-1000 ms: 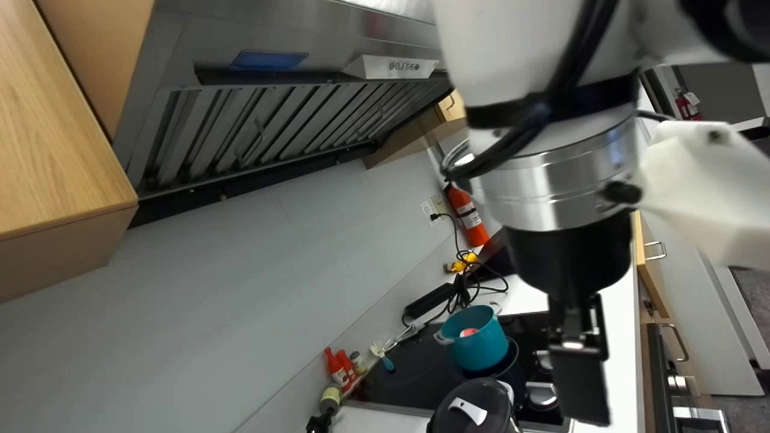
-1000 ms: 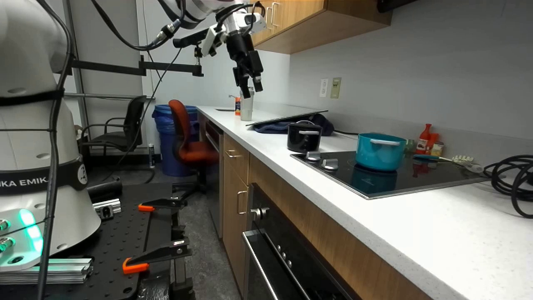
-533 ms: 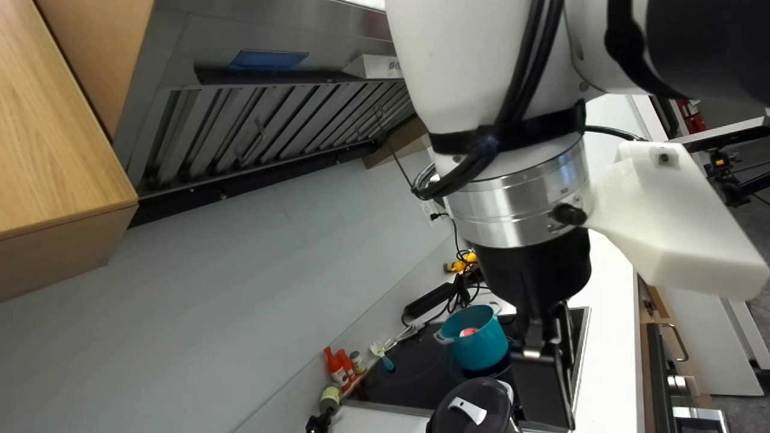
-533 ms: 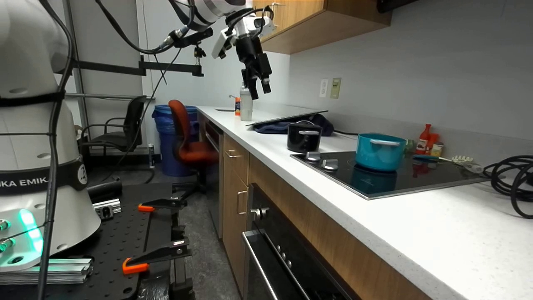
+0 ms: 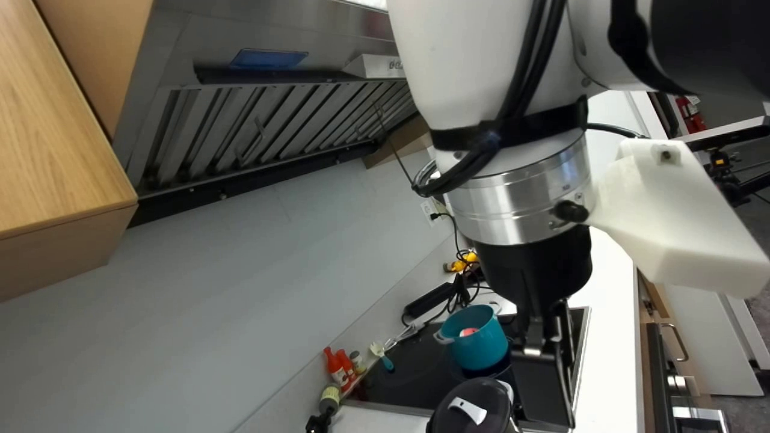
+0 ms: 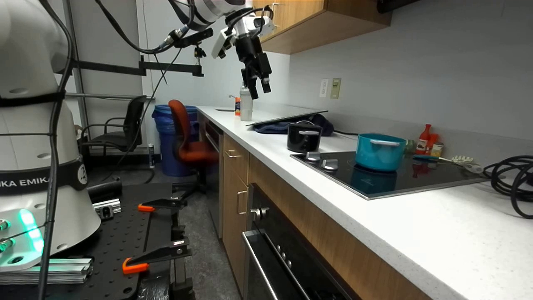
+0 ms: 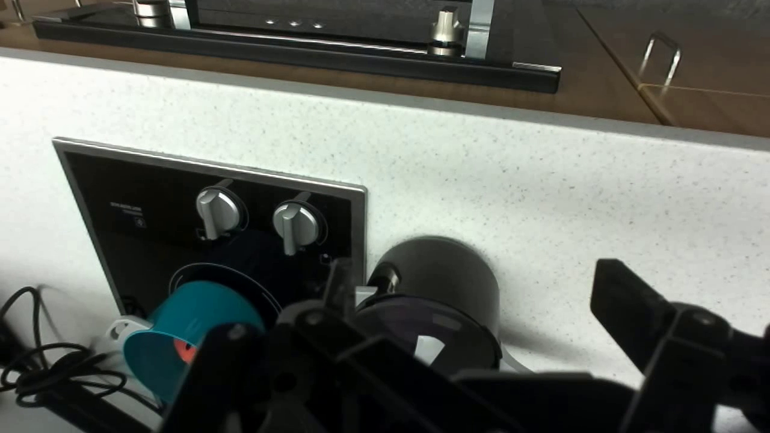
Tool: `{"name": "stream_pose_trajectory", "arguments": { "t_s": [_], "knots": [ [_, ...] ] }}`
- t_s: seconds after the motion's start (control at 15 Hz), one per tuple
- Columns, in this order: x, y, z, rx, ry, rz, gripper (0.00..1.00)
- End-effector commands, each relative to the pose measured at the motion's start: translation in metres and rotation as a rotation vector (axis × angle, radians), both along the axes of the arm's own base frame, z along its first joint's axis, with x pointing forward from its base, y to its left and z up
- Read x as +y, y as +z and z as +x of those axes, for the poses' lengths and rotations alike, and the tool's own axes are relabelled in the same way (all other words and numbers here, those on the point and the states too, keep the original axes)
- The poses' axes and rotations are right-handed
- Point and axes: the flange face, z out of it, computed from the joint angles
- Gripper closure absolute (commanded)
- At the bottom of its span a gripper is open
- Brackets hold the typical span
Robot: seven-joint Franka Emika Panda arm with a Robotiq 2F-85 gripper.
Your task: Place the lid on the blue pot
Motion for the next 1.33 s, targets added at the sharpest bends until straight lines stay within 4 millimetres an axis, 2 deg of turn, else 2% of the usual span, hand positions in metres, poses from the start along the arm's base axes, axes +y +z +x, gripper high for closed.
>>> {"name": "stream_pose_trajectory", "arguments": {
  "t_s": [0.0,0.67,1.27],
  "knots": [
    [0.0,0.0,0.0,0.001,0.0,0.0,0.0],
    [0.0,0.0,0.0,0.001,0.0,0.0,0.0],
    [-0.022,-0.011,0.039,-0.027,-0.093,0.051,0.0]
  ]
}}
